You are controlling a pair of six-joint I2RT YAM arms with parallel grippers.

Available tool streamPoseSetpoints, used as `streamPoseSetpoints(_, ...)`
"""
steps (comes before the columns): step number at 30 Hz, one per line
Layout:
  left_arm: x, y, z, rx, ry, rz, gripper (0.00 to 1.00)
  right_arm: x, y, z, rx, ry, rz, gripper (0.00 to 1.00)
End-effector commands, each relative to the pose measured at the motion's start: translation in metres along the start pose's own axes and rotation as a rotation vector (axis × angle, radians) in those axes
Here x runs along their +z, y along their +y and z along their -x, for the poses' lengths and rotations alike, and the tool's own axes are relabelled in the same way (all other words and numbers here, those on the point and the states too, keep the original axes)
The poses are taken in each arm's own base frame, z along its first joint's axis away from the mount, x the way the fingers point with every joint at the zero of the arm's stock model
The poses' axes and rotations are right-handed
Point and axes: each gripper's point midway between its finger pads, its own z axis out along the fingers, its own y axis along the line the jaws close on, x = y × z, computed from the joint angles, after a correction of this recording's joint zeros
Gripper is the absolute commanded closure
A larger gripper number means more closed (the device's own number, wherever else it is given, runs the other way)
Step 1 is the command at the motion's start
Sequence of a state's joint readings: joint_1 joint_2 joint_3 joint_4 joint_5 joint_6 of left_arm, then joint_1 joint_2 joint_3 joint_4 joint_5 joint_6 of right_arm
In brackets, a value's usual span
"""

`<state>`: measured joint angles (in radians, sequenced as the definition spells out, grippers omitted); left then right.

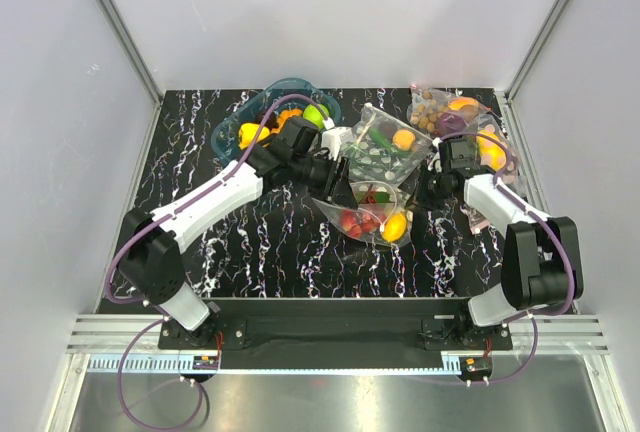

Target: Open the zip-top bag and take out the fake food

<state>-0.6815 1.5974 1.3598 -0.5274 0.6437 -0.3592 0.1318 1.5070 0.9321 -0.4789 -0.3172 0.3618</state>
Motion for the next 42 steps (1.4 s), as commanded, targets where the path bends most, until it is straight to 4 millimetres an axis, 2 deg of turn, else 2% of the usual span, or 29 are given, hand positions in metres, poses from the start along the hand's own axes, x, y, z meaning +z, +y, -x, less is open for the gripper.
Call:
streamPoseSetpoints(1,-0.016,-0.024,0.016,0.035,-0.074,-0.067,1.00,-0.001,-0.003,0.012,-0.022,-0.020,-0.023,1.00)
streamPoseSetpoints(6,-0.021,-0.036,0.032,0.060,-0.111,-0.088,1.00,0.000,-0.003,0.009,-0.017,-0.006,-0.020,1.00)
streamPoseSetpoints(13,-0.013,-0.050,0.069,0.070,-0.158,-0.143,1.00,-0.004,0.003,0.010,-0.019,-0.017,0.008,1.00)
streamPoseSetpoints(16,-0.007,-0.056,0.080,0.061,-0.165,-0.177,1.00,-0.005,0.005,0.009,-0.012,-0.015,0.017,1.00)
streamPoseSetpoints(17,0.003,-0.058,0.085,0.059,-0.160,-0.195,1.00,-0.007,0.010,0.009,-0.009,-0.015,0.038,1.00)
streamPoseSetpoints(22,0.009,-0.070,0.091,0.063,-0.190,-0.228,1.00,-0.014,0.018,0.019,-0.011,-0.052,0.053,1.00)
streamPoseSetpoints(26,0.015,-0.083,0.091,0.049,-0.171,-0.294,1.00,-0.010,0.028,0.022,0.003,-0.030,0.092,1.00)
streamPoseSetpoints(30,0.003,-0.095,0.090,0.047,-0.189,-0.315,1.00,-0.001,0.020,0.020,0.005,-0.008,0.063,1.00)
streamPoseSetpoints(34,-0.026,-0.109,0.081,0.079,-0.231,-0.306,1.00,0.010,0.009,0.015,-0.003,0.022,0.029,1.00)
streamPoseSetpoints(37,-0.038,-0.114,0.080,0.086,-0.258,-0.297,1.00,0.015,0.005,0.009,0.002,0.044,0.021,1.00)
streamPoseSetpoints(42,-0.050,-0.128,0.089,0.097,-0.301,-0.328,1.00,0.019,0.001,0.002,0.000,0.065,0.015,1.00)
